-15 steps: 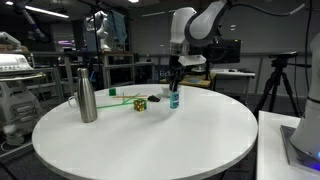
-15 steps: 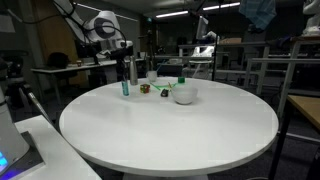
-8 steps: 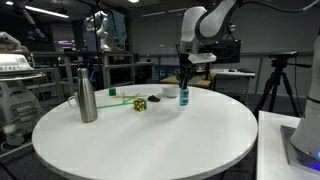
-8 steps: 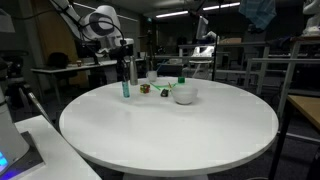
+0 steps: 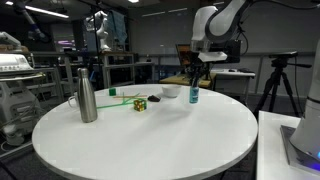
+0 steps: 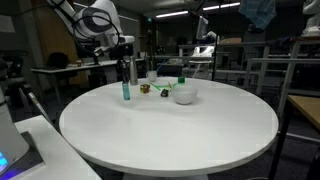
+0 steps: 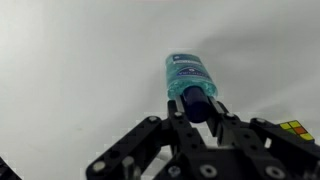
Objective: Move the blue bottle to the right
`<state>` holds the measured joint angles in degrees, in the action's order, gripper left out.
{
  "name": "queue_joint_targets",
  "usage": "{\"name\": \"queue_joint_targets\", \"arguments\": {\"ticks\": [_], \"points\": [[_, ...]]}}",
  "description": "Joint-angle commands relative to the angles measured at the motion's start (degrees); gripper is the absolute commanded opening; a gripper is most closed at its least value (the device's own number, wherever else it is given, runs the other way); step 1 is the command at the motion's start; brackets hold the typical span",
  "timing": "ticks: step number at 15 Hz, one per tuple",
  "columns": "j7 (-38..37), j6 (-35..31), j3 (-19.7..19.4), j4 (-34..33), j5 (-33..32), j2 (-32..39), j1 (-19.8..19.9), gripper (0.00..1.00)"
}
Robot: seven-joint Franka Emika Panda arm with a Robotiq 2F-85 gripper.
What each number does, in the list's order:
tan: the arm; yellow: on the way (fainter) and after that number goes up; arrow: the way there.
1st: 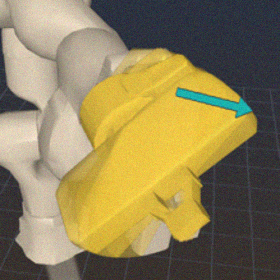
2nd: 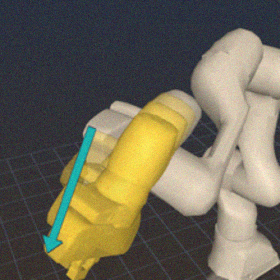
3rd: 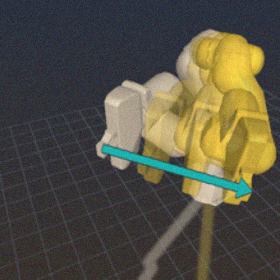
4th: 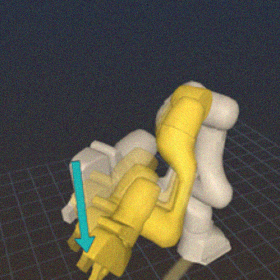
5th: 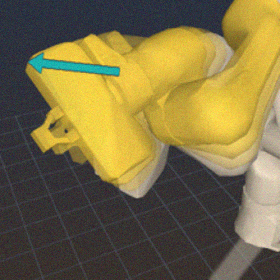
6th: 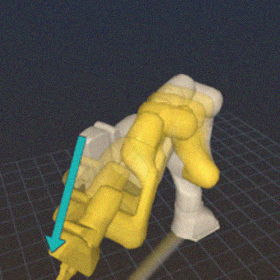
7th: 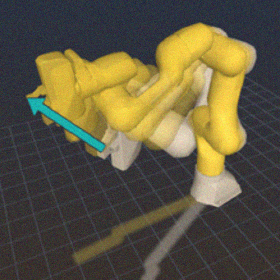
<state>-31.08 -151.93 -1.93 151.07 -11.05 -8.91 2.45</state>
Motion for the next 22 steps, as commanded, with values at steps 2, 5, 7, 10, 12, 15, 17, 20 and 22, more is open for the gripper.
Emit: {"name": "queue_joint_targets", "arguments": {"ticks": [2,5,7,10,12,15,17,20,22], "points": [[0.34,0.57,1.24,2.71,0.09,-3.44,2.97,0.07],[0.97,-0.06,1.29,3.0,1.22,-2.1,3.11,0.07],[1.17,0.03,1.41,3.25,1.6,-1.68,3.1,0.07],[1.43,0.07,1.59,3.52,2.06,-1.15,2.85,0.07],[1.8,0.02,1.72,3.76,2.6,-0.82,2.63,0.07],[2.2,-0.07,1.83,4.08,3.28,-0.34,2.47,0.07],[2.37,-0.14,1.82,4.22,3.6,-0.08,2.41,0.07],[2.87,-0.3,1.73,4.45,4.32,0.48,2.21,0.07],[3.29,-0.37,1.62,4.48,5.0,1.15,2.11,0.07]]}}
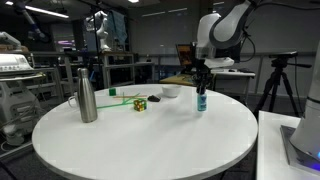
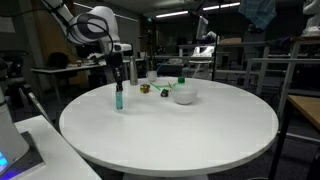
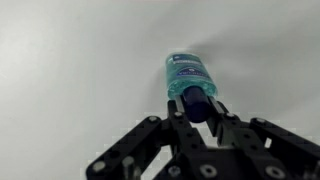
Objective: Move the blue bottle to the right
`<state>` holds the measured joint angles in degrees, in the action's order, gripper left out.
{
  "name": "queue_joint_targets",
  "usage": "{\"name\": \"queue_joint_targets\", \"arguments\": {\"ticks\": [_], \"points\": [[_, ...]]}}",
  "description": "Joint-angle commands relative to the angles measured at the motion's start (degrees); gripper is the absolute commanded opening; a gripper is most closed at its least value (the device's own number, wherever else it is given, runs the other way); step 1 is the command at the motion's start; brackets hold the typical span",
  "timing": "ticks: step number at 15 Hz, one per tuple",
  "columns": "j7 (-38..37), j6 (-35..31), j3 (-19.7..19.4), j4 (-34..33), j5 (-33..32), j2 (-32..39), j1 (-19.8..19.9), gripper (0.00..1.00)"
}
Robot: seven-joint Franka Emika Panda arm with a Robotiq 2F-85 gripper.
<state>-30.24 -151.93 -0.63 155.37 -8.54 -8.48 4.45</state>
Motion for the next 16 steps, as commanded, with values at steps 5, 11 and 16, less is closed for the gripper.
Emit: {"name": "queue_joint_targets", "arguments": {"ticks": [5,11,16], "points": [[4.46,-1.21,0.05,0.29,3.62,2.05,-0.08,0.07],[6.3,-1.2,-0.07,0.27,4.64,2.39,-0.25,0.07],[7.27,-1.16,-0.16,0.21,5.73,2.88,-0.38,0.07]]}}
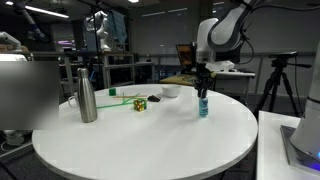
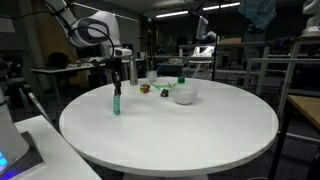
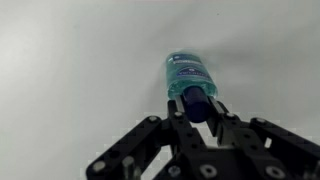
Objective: Move the blue bottle to the right
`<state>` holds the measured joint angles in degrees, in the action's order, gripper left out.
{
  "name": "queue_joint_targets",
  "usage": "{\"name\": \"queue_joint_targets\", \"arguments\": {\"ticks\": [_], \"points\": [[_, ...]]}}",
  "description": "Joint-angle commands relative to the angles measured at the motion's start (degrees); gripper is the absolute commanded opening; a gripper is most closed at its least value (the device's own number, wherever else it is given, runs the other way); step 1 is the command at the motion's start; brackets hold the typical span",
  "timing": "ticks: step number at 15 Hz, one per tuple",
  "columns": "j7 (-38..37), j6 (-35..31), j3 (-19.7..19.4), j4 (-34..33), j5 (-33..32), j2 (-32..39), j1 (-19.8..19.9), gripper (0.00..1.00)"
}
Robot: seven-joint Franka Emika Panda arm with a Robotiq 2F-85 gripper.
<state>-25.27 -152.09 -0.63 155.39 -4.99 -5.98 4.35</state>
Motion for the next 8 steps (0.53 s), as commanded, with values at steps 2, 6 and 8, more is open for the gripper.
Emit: {"name": "queue_joint_targets", "arguments": {"ticks": [2,6,8], "points": [[2.43,-0.93,-0.16,0.17,2.33,0.55,-0.3,0.07],[2.49,-0.88,-0.19,0.11,2.69,0.91,-0.36,0.07],[2.23,-0.85,-0.14,0.11,2.33,0.8,-0.3,0.52]]}}
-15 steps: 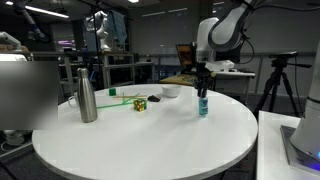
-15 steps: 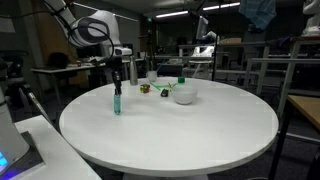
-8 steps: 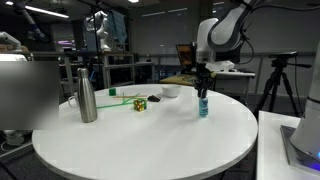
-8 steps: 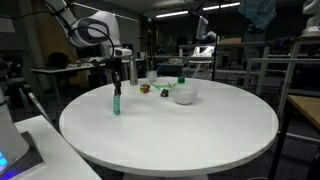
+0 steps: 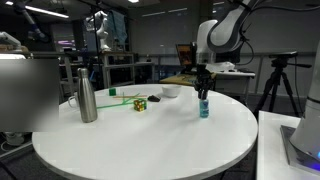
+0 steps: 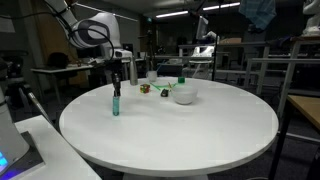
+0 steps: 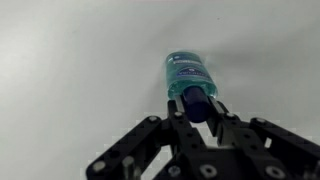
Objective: Move the blue bottle to the right
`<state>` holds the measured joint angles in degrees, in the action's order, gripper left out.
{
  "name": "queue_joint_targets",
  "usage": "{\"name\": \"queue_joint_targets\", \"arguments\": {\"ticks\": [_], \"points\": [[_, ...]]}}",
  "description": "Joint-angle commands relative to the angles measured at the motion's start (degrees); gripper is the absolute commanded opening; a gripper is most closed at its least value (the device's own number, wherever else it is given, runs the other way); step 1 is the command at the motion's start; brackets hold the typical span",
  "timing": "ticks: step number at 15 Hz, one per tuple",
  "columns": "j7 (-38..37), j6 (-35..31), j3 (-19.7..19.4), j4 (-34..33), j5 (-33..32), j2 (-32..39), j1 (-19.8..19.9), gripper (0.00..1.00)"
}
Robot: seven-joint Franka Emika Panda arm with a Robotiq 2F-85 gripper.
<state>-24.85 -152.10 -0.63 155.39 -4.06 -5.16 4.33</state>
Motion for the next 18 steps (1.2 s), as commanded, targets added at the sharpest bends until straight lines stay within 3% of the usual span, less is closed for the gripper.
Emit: {"name": "queue_joint_targets", "arguments": {"ticks": [1,7,18], "points": [[1.87,-0.79,-0.13,0.11,1.4,-0.03,-0.28,0.54],[2.03,-0.98,-0.16,0.14,1.66,-0.12,-0.33,0.98],[2.52,0.18,0.48,1.32,2.76,-7.51,-0.88,1.0]]}}
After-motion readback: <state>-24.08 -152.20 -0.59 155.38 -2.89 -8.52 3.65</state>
